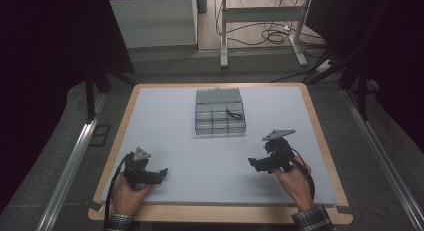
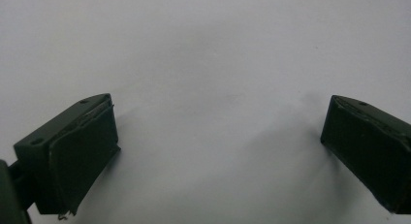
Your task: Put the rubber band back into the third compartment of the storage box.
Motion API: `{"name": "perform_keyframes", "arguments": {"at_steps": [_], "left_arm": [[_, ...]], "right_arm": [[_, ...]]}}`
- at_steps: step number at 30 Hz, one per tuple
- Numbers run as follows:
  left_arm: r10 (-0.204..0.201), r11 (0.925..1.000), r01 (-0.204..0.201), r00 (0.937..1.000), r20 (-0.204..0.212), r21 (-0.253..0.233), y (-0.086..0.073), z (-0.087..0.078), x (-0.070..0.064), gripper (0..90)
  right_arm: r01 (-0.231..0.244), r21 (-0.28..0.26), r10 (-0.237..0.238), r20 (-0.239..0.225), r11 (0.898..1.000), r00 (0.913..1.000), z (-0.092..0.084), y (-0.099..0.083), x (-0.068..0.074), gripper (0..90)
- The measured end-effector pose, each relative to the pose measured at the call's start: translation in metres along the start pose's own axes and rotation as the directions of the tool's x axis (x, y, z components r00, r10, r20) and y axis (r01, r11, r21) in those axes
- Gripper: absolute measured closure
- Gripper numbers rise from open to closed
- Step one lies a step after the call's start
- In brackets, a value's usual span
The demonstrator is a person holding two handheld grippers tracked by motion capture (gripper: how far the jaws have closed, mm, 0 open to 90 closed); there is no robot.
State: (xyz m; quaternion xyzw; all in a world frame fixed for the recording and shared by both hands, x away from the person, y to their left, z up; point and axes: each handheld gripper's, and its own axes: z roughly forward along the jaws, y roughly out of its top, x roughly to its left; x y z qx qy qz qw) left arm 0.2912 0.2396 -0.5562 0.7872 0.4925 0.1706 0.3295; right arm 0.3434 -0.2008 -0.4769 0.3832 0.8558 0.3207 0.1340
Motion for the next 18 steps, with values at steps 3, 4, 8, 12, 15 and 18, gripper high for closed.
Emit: {"name": "perform_keyframes", "arguments": {"at_steps": [3, 4, 8, 12, 15, 18], "left_arm": [[0.000, 1.0000, 0.000, 1.0000, 0.000, -0.001, 0.000, 0.000, 0.000, 0.0], [0.000, 1.0000, 0.000, 1.0000, 0.000, 0.000, 0.000, 0.000, 0.000, 0.0], [0.000, 1.0000, 0.000, 1.0000, 0.000, 0.000, 0.000, 0.000, 0.000, 0.0], [0.000, 1.0000, 0.000, 1.0000, 0.000, 0.000, 0.000, 0.000, 0.000, 0.0], [0.000, 1.0000, 0.000, 1.0000, 0.000, 0.000, 0.000, 0.000, 0.000, 0.0], [0.000, 1.0000, 0.000, 1.0000, 0.000, 0.000, 0.000, 0.000, 0.000, 0.0]], "right_arm": [[-0.004, 0.000, 0.004, 0.002, 1.000, 1.0000, -0.002, -0.006, -0.001, 8.4], [-0.006, 0.002, 0.006, 0.004, 1.000, 1.0000, -0.002, -0.008, -0.001, 8.4], [-0.016, 0.001, 0.016, 0.007, 1.000, 0.9998, -0.005, -0.016, -0.002, 8.4], [-0.025, -0.006, 0.025, 0.012, 1.000, 0.9996, -0.008, -0.023, -0.004, 8.3], [-0.026, -0.011, 0.026, 0.019, 1.000, 0.9995, -0.011, -0.028, -0.005, 8.3], [-0.028, -0.015, 0.029, 0.023, 0.999, 0.9993, -0.014, -0.032, -0.006, 8.3]]}}
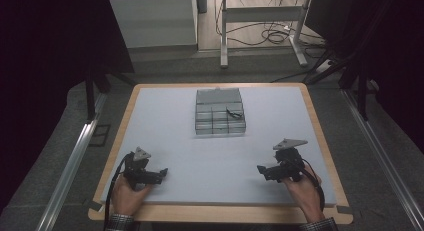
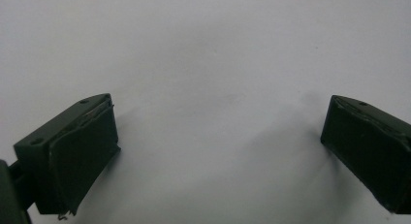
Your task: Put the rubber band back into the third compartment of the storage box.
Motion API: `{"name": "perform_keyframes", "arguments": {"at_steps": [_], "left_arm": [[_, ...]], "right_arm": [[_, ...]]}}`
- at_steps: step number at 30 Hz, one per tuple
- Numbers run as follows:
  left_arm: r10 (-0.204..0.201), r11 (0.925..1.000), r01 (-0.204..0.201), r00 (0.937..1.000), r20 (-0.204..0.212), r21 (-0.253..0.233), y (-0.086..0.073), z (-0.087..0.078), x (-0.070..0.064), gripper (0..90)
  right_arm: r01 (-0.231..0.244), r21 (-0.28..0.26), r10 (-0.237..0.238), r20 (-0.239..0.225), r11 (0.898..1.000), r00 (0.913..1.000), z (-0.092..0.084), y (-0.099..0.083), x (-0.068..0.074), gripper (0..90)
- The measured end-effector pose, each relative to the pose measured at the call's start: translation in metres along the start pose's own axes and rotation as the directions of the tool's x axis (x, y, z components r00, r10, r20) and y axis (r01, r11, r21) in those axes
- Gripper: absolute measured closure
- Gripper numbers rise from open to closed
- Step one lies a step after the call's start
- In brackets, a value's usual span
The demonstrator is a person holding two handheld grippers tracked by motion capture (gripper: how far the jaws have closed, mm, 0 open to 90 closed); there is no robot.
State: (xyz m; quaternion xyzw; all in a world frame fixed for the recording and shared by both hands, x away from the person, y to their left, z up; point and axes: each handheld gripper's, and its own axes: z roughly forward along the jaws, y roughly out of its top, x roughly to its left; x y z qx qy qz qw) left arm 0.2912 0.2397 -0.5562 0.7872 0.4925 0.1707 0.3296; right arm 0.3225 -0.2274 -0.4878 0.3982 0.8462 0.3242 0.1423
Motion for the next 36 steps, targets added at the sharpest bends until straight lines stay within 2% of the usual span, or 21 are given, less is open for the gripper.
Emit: {"name": "perform_keyframes", "arguments": {"at_steps": [16, 36], "left_arm": [[0.000, 1.0000, 0.000, 1.0000, 0.000, 0.000, 0.000, 0.000, 0.000, 0.0], [0.000, 1.0000, 0.000, 1.0000, 0.000, 0.000, 0.000, 0.000, 0.000, 0.0]], "right_arm": [[-0.016, -0.015, 0.016, 0.012, 1.000, 0.9998, -0.009, -0.026, -0.003, 8.2], [-0.033, -0.060, 0.035, 0.034, 0.998, 0.9988, -0.008, -0.058, -0.003, 7.1]]}}
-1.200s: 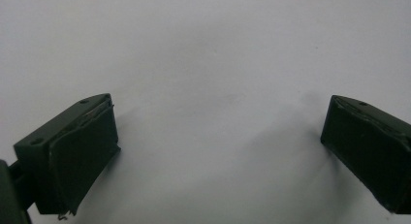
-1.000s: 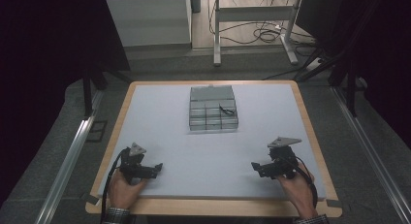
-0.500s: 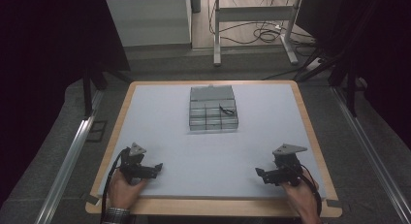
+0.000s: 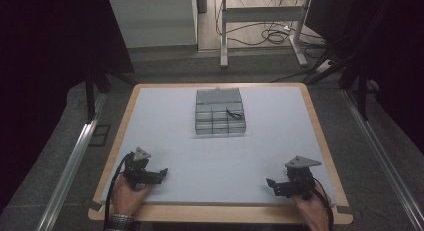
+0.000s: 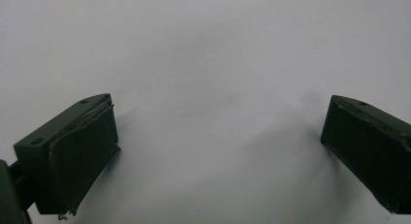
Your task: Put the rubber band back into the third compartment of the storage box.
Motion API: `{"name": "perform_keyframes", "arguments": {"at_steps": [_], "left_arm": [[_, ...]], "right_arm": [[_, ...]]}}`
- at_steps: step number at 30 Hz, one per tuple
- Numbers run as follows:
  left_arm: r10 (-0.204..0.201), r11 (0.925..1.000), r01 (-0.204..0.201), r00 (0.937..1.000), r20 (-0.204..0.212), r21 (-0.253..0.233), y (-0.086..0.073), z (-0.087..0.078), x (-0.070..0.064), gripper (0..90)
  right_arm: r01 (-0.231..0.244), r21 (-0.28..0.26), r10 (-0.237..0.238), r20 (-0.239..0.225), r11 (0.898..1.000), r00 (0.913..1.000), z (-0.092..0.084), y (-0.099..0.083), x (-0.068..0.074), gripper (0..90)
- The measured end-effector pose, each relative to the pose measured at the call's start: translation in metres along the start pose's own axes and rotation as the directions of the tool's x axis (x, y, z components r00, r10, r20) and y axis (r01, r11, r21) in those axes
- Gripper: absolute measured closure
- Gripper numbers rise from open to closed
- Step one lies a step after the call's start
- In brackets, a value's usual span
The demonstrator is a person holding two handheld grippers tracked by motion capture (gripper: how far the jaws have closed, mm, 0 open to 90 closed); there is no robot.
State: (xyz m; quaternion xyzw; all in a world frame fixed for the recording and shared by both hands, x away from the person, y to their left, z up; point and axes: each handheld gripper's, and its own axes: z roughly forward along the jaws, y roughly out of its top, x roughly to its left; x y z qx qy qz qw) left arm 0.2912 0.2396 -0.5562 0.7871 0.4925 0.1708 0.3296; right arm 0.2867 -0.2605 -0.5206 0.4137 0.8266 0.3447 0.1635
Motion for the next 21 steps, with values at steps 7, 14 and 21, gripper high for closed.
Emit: {"name": "perform_keyframes", "arguments": {"at_steps": [7, 14, 21], "left_arm": [[0.000, 1.0000, 0.000, 1.0000, 0.000, 0.000, 0.000, 0.000, 0.000, 0.0], [0.000, 1.0000, 0.000, 1.0000, 0.000, 0.000, 0.000, 0.000, 0.000, 0.0], [0.000, 1.0000, 0.000, 1.0000, 0.000, 0.000, 0.000, 0.000, 0.000, 0.0]], "right_arm": [[0.002, -0.042, -0.002, 0.013, 0.999, 0.9999, 0.003, -0.011, 0.000, 6.6], [0.034, -0.102, -0.030, 0.047, 0.994, 0.9984, 0.005, -0.022, 0.003, 6.0], [0.033, -0.158, -0.023, 0.068, 0.987, 0.9975, 0.006, -0.031, 0.005, 5.5]]}}
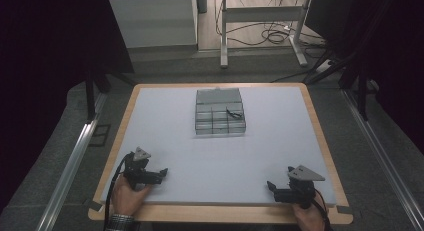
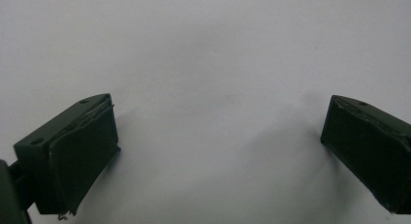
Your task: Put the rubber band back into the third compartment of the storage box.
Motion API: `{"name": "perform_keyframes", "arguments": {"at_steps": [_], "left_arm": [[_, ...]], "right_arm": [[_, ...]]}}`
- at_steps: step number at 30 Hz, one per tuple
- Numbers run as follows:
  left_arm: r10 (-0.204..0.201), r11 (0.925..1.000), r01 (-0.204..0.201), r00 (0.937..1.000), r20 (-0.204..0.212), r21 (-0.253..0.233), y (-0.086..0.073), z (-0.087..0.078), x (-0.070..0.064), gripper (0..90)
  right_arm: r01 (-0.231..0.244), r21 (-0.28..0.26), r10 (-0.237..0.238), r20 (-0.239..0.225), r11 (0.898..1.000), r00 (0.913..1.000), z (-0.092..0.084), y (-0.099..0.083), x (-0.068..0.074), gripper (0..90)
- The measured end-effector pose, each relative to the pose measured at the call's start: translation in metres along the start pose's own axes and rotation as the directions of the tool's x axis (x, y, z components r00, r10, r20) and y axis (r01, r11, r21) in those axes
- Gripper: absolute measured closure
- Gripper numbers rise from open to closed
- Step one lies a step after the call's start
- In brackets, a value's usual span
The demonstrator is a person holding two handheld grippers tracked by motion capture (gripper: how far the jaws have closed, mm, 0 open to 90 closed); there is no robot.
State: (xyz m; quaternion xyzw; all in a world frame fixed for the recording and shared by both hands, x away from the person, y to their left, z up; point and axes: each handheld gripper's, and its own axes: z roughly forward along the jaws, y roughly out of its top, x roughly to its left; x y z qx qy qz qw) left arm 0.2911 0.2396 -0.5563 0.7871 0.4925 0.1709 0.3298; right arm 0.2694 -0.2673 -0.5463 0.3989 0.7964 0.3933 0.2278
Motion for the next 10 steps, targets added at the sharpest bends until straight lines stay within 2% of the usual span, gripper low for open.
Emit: {"name": "perform_keyframes", "arguments": {"at_steps": [10], "left_arm": [[0.000, 1.0000, 0.000, 1.0000, 0.000, 0.000, 0.0000, 0.0000, -0.0002, 0.0]], "right_arm": [[-0.002, -0.011, 0.002, 0.000, 1.000, 1.0000, -0.0002, -0.0018, -0.0002, 5.5]]}}
